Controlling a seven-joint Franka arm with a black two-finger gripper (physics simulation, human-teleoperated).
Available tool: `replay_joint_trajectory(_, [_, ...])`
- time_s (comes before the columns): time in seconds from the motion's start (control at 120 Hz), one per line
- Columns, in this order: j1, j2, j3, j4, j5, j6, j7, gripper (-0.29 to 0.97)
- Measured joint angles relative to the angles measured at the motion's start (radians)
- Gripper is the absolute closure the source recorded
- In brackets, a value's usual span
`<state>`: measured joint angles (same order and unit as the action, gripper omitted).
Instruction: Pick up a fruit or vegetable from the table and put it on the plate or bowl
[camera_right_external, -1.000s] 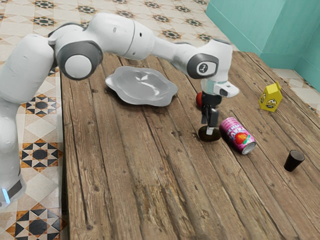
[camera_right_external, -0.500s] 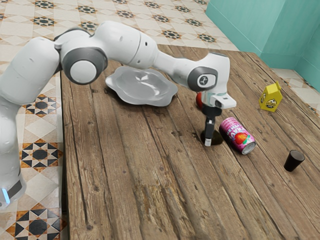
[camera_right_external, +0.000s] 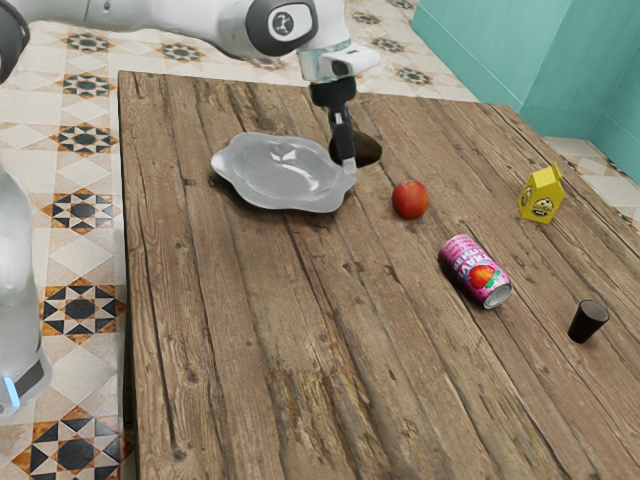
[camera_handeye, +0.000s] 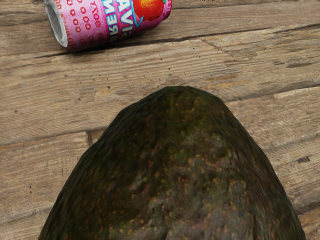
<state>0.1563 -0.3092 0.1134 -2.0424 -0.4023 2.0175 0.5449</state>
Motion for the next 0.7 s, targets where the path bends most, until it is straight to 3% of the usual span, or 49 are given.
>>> replay_joint_trajectory(0.125, [0.213, -0.041, 0.003, -0.075, 0.002, -0.011, -0.033, 0.43])
replay_joint_trajectory(0.208, [0.295, -0.072, 0.003, -0.142, 0.002, -0.02, -0.047, 0.44])
replay_joint_trajectory(0.35, [0.32, -0.095, 0.005, -0.177, 0.003, -0.028, -0.066, 0.44])
replay_joint_trajectory(0.5, [0.319, -0.103, 0.004, -0.178, -0.002, -0.05, -0.07, 0.16])
replay_joint_trajectory(0.633, [0.32, -0.111, 0.003, -0.172, -0.008, -0.057, -0.072, 0.06])
replay_joint_trajectory(0.7, [0.324, -0.11, -0.003, -0.167, -0.048, -0.034, -0.081, 0.04])
